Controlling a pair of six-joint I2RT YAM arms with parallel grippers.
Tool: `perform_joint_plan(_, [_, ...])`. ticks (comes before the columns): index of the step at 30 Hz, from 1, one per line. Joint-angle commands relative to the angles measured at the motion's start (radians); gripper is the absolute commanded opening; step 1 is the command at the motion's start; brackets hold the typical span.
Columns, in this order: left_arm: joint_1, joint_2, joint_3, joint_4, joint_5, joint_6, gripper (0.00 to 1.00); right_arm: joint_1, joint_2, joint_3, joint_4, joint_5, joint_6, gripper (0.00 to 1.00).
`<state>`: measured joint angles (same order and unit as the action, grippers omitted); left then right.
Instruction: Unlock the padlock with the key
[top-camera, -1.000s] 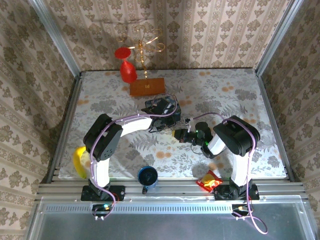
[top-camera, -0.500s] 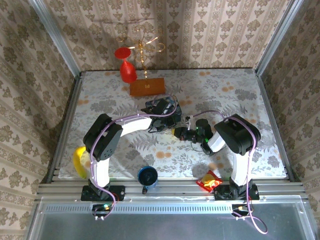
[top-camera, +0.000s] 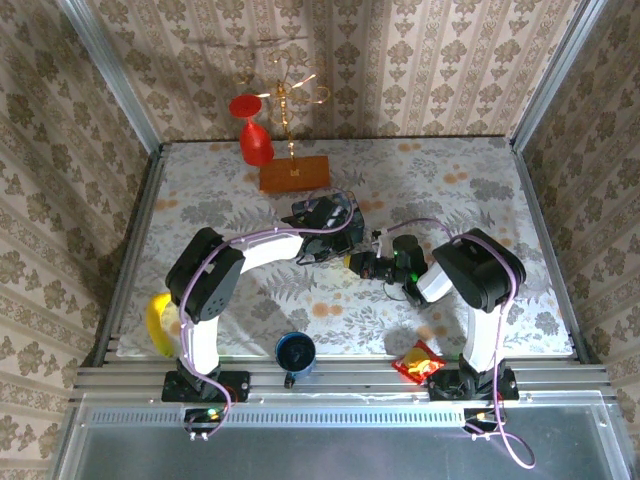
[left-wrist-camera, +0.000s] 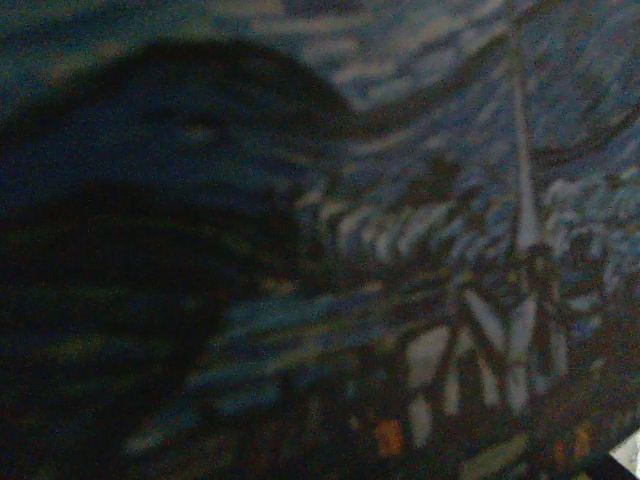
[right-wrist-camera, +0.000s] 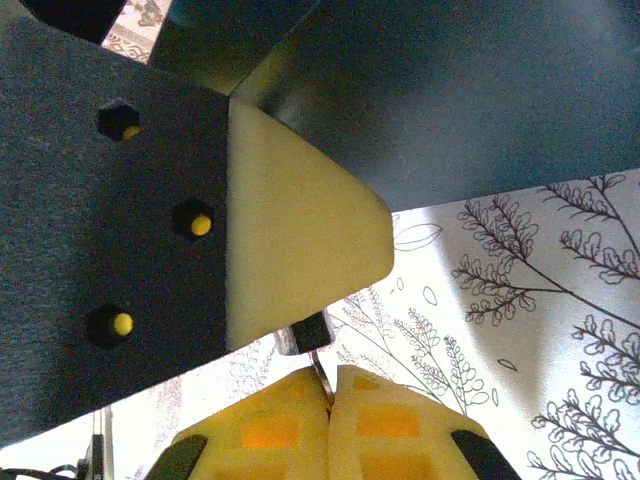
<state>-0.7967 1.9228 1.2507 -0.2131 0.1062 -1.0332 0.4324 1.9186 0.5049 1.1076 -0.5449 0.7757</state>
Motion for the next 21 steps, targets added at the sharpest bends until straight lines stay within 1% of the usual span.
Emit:
perform_joint_plan(1, [-0.020,-0.047,-0.014,-0.025,0.075,-0.003,0.13,-0.017,-0.053,0.006,0.002,0.114,-0.030,0.00])
perform_joint_plan(3, [-0.020,-0.047,-0.016,-0.018,0.076,-0.007,0.12,-0.015,-0.067,0.001,-0.008,0.136,-0.037,0.00])
perform_joint_plan(5, [-0.021,-0.047,-0.020,-0.012,0.080,-0.010,0.08,-0.012,-0.077,0.001,-0.012,0.155,-0.041,0.00])
perform_joint_plan(12, [-0.021,-0.044,-0.032,0.007,0.099,-0.016,0.07,-0.006,-0.082,0.010,0.003,0.203,-0.033,0.00])
perform_joint_plan(17, [-0.017,-0.050,-0.055,0.032,0.101,-0.031,0.07,-0.006,-0.078,0.012,0.002,0.203,-0.028,0.00])
perform_joint_plan(18, [-0.016,-0.051,-0.061,0.040,0.101,-0.037,0.07,-0.006,-0.079,0.011,-0.001,0.201,-0.027,0.01])
perform_joint_plan(21, [-0.008,-0.056,-0.076,0.059,0.096,-0.051,0.07,-0.006,-0.075,0.001,-0.005,0.196,-0.027,0.10])
